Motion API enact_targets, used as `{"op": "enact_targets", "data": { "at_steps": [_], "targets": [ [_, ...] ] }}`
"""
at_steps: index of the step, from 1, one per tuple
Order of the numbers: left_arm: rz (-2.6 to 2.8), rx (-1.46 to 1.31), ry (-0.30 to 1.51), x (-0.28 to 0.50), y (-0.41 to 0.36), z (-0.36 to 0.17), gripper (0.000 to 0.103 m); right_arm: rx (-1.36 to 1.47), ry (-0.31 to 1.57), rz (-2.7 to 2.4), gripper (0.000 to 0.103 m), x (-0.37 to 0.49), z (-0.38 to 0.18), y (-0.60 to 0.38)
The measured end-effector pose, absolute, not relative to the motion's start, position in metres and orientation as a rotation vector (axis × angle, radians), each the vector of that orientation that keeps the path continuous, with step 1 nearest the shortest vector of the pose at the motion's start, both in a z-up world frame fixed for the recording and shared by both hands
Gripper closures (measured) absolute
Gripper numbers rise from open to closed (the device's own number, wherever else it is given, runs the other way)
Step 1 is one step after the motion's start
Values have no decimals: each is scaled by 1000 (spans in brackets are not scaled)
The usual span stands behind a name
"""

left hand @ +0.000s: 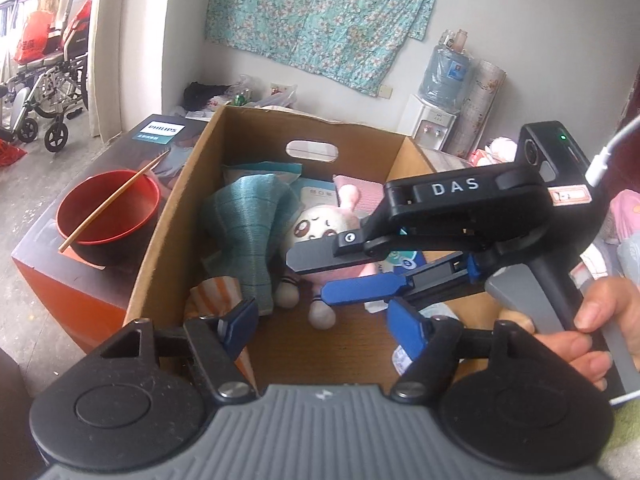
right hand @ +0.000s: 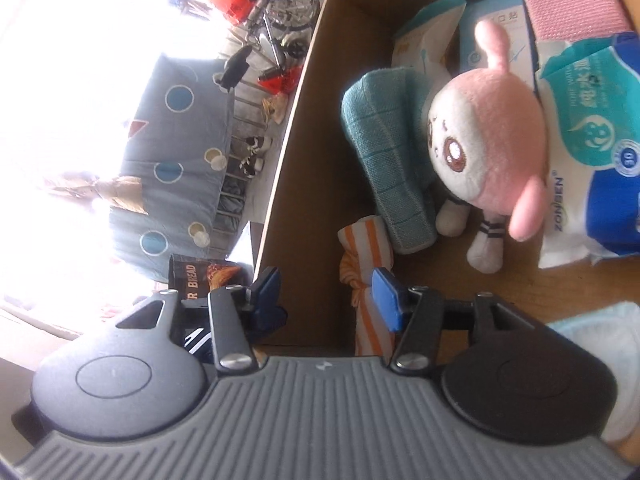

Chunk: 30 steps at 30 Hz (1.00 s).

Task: Organize soft objects
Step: 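Lower the striped towel into the box and open both grippers, then move both grippers to the gold LOVE tissue pack on the bed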

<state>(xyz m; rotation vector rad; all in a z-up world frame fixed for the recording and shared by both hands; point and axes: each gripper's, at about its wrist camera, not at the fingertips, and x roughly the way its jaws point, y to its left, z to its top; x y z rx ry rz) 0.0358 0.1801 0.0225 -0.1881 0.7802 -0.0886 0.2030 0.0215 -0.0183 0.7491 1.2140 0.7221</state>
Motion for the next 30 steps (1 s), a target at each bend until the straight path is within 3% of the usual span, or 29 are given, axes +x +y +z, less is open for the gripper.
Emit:
{"op": "enact_targets", "data": {
  "at_steps": [12, 30],
  "targets": [
    [-251, -109, 742, 31, 105, 35, 23, 874, 910, 616, 43, 123, 12, -102],
    [-590, 28, 839, 62, -62, -5, 22, 875, 706, 79, 40, -1, -25, -281]
  ]
}}
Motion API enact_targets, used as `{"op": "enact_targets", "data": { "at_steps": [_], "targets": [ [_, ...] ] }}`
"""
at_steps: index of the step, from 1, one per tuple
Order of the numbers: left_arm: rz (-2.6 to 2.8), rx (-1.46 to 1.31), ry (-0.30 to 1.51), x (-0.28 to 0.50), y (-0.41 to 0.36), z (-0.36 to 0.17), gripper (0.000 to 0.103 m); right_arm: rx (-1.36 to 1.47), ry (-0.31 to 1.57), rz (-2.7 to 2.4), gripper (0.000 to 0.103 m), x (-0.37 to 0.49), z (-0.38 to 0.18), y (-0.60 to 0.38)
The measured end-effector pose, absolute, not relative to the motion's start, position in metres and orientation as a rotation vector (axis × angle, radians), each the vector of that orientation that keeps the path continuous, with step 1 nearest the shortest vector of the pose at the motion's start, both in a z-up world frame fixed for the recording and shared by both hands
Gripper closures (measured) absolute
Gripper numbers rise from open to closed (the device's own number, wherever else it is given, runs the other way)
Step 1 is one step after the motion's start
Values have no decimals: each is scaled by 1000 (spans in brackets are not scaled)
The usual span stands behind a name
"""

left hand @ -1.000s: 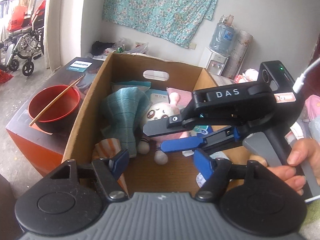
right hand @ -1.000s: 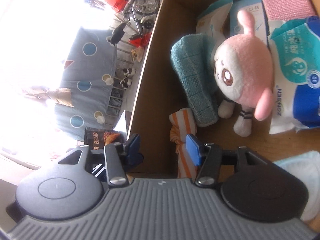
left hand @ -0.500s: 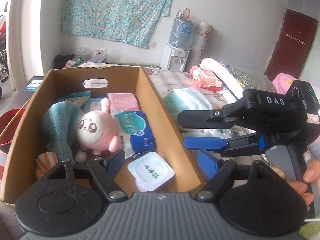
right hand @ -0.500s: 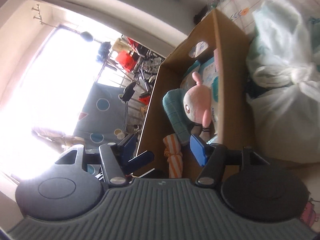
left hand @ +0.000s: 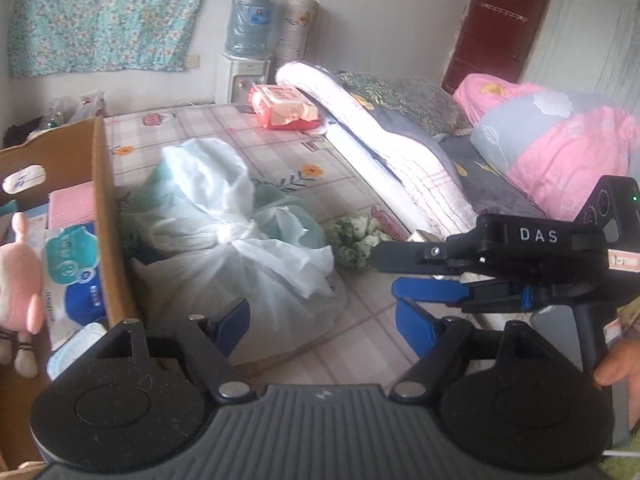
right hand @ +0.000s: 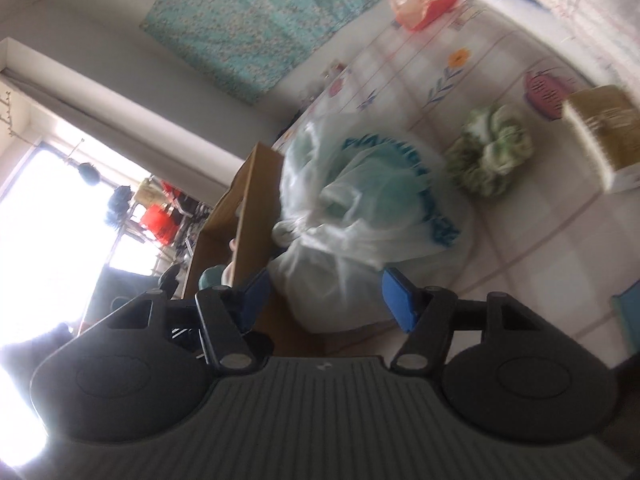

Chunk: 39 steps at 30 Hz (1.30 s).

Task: Organize soft objects
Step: 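Move both grippers to the gold LOVE tissue pack on the bed, then close the right gripper on the tissue pack while the left gripper grips its other side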

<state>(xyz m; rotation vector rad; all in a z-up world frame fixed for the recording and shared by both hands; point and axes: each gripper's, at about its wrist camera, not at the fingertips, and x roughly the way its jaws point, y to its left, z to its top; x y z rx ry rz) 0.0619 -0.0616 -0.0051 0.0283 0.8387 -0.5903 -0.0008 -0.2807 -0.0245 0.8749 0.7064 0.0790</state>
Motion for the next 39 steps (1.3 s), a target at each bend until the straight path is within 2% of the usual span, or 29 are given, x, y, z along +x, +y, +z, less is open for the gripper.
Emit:
{"op": "enact_targets", "data": {
  "at_steps": [6, 15, 25, 31, 39],
  "targets": [
    [-651, 41, 903, 70, -94, -22, 22, 709, 644, -211, 40, -19, -29, -339],
    [-643, 84, 957, 78, -112, -34, 22, 512, 753, -395, 40, 22, -70, -374],
    [-641, 98, 977, 83, -124, -38, 22, 486, 791, -360, 40, 29, -69, -375],
    [-645, 98, 976, 82, -124, -39, 22, 516, 805, -298, 49, 23, -70, -367],
    [-643, 92, 971, 79, -123, -40, 22, 534, 835, -202, 49, 17, -72, -343]
  ]
}}
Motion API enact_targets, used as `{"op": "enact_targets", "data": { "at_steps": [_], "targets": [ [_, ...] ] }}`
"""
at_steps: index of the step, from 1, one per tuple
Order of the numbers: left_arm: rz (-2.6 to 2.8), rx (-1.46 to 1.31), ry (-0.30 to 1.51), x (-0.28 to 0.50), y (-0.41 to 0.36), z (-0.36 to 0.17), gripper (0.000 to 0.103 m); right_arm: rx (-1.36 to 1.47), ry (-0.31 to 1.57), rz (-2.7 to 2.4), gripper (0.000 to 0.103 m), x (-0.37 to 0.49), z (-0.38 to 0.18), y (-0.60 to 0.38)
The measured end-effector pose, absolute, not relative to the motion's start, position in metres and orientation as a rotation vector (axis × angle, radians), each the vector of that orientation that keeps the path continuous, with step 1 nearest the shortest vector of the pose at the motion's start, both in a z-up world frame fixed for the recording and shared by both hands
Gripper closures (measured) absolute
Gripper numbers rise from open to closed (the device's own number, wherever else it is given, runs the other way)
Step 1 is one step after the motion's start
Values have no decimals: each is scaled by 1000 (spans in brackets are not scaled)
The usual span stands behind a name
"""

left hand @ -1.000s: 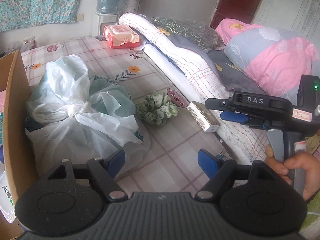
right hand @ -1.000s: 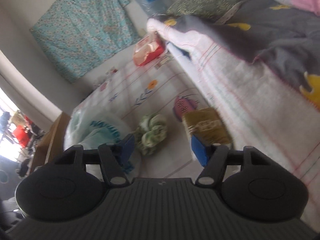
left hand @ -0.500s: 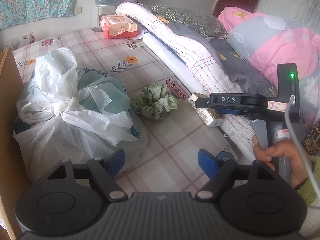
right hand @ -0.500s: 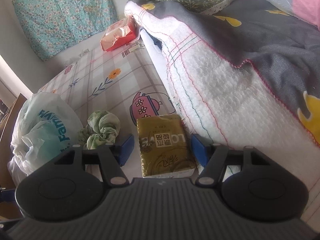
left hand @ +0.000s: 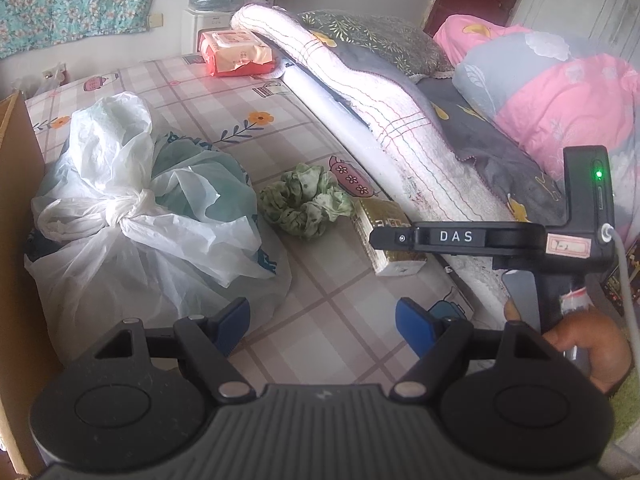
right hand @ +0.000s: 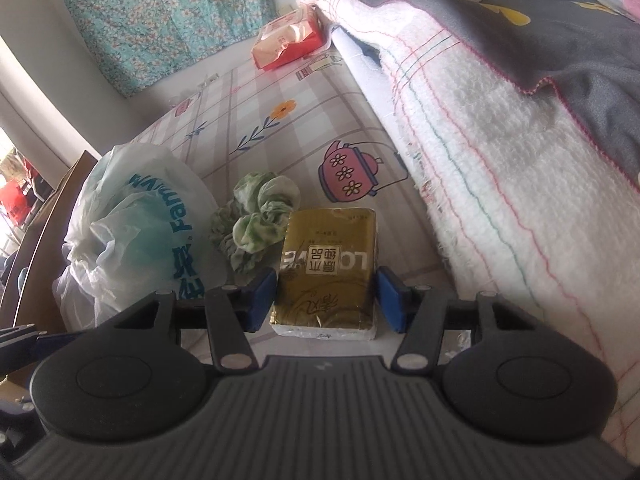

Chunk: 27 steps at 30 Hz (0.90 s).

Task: Organize soft objects
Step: 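Close the right gripper on the tissue pack while the left gripper grips its other side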

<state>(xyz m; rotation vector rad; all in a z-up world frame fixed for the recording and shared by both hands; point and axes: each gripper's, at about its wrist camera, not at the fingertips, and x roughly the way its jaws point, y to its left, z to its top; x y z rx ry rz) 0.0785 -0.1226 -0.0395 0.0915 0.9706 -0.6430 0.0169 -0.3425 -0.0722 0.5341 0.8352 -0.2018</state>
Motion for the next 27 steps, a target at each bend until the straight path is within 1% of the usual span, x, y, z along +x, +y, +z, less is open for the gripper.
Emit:
{"op": "enact_targets", "data": {
  "at_steps": [9, 17, 19, 27],
  "targets": [
    [-664, 106, 985, 75, -123, -45, 22, 674, 887, -62, 49, 5, -81, -325],
    [-673, 94, 1007, 76, -122, -49, 22, 816, 908, 21, 47, -1, -90, -327],
    [-672, 87, 1014, 77, -121, -50, 22, 837, 904, 23, 45, -3, -90, -330],
    [-684, 106, 1017, 78, -127, -53, 22, 899, 841, 12, 44, -9, -84, -346]
  ]
}}
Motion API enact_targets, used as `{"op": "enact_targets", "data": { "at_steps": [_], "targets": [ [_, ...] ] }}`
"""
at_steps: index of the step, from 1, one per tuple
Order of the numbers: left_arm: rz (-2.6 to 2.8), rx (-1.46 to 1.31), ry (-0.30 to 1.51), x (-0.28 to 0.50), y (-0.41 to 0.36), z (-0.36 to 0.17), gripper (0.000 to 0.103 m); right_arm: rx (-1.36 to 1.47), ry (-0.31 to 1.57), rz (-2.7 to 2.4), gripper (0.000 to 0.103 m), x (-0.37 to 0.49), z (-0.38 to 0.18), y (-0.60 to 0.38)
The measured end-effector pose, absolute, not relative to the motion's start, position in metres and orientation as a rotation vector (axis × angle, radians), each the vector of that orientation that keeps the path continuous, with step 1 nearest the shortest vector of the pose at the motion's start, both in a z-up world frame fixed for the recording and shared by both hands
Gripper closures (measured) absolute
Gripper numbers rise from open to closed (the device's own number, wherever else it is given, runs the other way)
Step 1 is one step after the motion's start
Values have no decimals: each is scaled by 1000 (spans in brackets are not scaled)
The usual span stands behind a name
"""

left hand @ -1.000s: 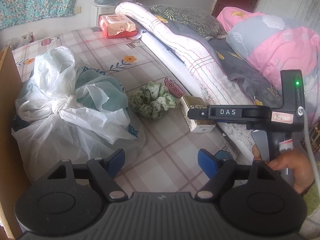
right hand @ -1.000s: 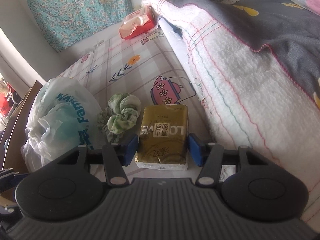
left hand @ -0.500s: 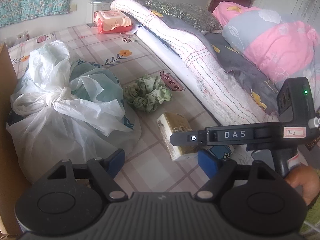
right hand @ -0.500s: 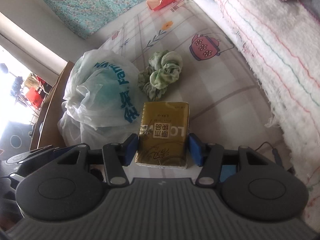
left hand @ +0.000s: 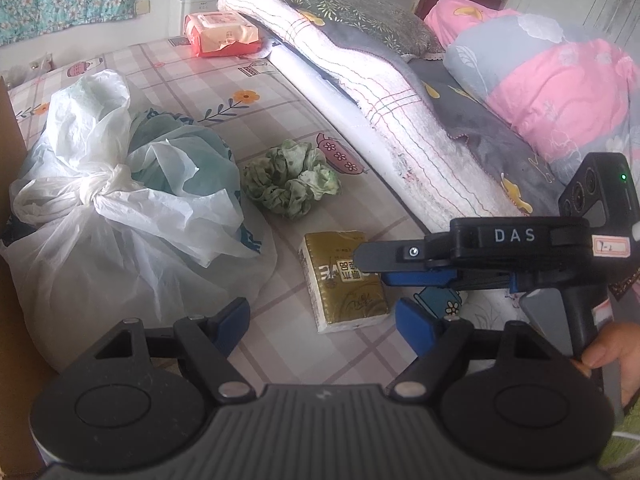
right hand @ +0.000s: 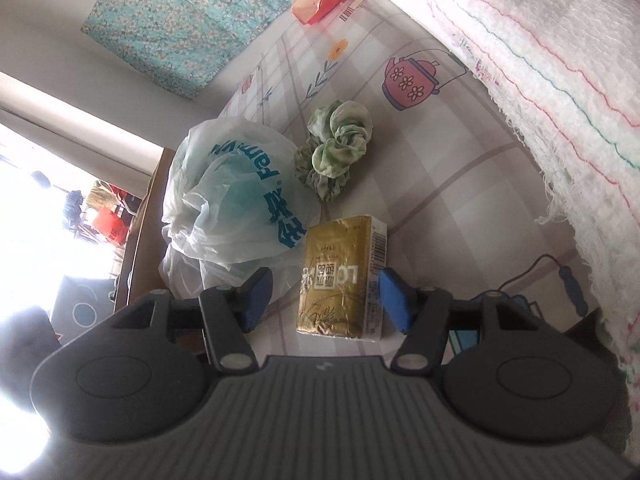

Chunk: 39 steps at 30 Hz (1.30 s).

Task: Organize soft objects
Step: 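Close the right gripper on the tissue pack while the left gripper grips its other side, then lift the gold tissue pack off the bed with both grippers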

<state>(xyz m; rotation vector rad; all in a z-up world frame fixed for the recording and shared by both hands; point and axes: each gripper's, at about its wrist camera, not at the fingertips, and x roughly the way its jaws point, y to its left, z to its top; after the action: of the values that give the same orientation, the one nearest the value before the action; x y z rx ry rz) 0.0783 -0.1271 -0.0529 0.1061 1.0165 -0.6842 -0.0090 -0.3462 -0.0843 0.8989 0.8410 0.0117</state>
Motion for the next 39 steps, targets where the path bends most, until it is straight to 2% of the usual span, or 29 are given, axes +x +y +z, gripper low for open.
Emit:
{"op": "enact_targets", "data": {
  "at_steps": [6, 8, 10, 14, 26, 30, 39],
  "targets": [
    [-698, 127, 1018, 78, -137, -59, 22, 904, 808, -36, 45, -3, -89, -357],
    [-702, 129, 1022, 78, -139, -61, 22, 913, 808, -36, 49, 0, -94, -359],
    [-705, 133, 1027, 78, -140, -63, 22, 929, 820, -24, 57, 4, -99, -358],
    [-703, 133, 1039, 79, -141, -67, 23, 948, 844, 19, 64, 7, -106, -352],
    [-692, 169, 1104, 85, -152, -89, 25, 1000, 885, 57, 64, 1, -110, -343],
    [-686, 176, 1111, 87, -156, -95, 36, 996, 895, 72, 64, 1, -112, -336],
    [-662, 194, 1075, 84, -155, -95, 43, 995, 891, 73, 64, 1, -108, -332]
  ]
}}
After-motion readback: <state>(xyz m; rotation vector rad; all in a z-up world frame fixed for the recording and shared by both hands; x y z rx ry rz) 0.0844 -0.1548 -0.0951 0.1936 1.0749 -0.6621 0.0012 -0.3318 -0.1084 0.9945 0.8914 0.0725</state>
